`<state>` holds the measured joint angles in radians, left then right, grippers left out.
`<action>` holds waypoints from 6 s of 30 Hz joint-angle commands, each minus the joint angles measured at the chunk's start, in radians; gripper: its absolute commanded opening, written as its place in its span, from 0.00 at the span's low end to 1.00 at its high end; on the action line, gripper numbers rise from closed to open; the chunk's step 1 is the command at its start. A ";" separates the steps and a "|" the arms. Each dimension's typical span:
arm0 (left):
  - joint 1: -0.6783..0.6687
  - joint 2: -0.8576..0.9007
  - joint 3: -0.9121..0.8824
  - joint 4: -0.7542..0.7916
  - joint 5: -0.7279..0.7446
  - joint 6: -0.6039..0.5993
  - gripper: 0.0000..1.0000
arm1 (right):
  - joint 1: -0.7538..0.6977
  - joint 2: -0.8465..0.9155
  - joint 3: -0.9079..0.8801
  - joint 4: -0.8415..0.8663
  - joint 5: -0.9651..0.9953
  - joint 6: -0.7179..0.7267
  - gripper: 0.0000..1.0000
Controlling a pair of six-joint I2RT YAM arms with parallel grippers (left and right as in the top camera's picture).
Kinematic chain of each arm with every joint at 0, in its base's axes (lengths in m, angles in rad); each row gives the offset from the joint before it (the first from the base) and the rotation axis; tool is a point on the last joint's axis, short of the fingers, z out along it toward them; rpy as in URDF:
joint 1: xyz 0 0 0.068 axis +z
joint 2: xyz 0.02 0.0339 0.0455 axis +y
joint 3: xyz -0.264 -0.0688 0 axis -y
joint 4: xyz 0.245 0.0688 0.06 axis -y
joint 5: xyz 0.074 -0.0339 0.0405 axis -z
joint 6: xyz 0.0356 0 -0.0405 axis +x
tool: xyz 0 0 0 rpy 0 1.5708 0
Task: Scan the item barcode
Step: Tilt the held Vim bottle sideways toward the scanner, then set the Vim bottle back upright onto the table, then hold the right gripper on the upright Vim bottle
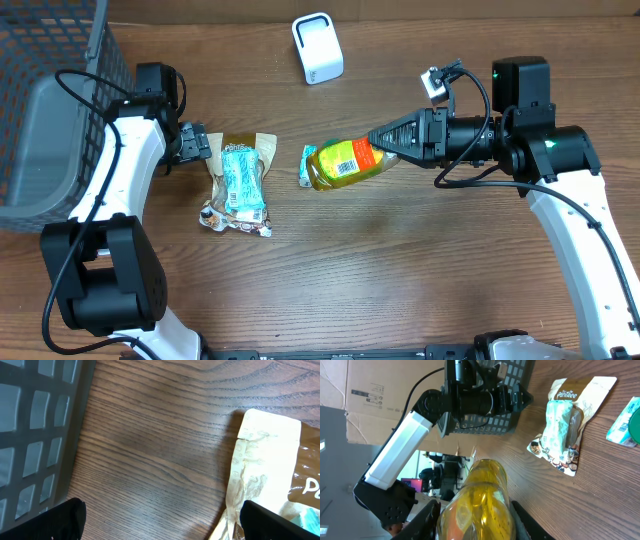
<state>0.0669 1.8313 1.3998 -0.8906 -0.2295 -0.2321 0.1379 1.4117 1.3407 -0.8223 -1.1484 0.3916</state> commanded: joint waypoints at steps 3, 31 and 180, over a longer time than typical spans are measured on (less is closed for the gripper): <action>-0.004 -0.001 0.005 0.002 -0.013 0.004 1.00 | -0.003 -0.014 0.027 0.005 -0.039 -0.008 0.25; -0.004 -0.001 0.005 0.002 -0.013 0.004 0.99 | 0.008 -0.006 0.018 -0.175 0.639 -0.007 0.25; -0.004 -0.001 0.005 0.002 -0.013 0.004 1.00 | 0.195 0.246 -0.054 -0.154 1.189 -0.139 0.54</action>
<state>0.0669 1.8313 1.3998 -0.8906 -0.2295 -0.2321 0.3298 1.6581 1.2827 -0.9726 0.0486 0.2573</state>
